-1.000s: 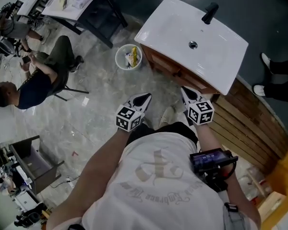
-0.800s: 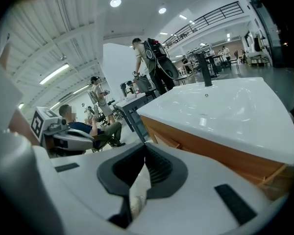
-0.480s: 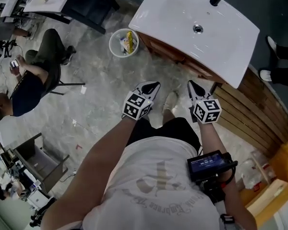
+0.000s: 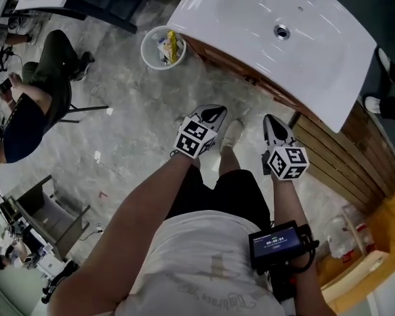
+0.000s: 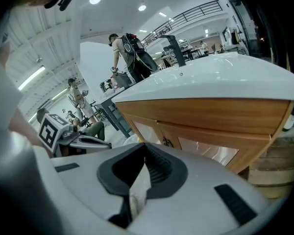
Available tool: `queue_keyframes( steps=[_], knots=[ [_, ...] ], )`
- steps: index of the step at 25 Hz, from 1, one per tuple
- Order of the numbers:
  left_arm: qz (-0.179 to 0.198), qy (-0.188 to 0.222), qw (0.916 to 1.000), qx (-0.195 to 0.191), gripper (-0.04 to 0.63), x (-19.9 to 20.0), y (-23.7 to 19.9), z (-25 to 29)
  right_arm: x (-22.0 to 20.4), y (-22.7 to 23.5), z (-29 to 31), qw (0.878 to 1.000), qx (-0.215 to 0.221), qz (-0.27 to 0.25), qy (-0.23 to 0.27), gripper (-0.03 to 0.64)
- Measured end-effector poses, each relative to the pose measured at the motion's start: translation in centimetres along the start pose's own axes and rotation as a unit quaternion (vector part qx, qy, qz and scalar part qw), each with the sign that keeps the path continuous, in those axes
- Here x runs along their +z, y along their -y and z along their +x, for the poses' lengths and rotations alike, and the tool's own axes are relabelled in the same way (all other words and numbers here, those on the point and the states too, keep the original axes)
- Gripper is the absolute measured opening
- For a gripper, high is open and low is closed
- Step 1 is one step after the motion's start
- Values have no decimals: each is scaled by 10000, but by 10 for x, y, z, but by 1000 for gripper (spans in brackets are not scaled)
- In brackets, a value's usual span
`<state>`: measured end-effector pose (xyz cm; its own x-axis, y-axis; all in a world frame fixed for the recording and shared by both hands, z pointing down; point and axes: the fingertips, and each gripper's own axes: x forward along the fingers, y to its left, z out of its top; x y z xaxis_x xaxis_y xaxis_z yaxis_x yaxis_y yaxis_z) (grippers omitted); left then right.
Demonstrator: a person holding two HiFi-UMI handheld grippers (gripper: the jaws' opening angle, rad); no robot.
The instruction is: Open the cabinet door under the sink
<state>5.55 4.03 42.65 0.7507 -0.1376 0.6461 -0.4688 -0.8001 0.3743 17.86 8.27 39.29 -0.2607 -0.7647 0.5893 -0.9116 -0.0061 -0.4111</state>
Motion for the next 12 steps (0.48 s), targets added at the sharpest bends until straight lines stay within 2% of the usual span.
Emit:
queue_keyframes(
  steps=[12],
  knots=[
    [-99, -31, 9999, -41, 11, -8, -17, 79, -31, 25, 28, 9997, 71, 31, -223, 14]
  ],
)
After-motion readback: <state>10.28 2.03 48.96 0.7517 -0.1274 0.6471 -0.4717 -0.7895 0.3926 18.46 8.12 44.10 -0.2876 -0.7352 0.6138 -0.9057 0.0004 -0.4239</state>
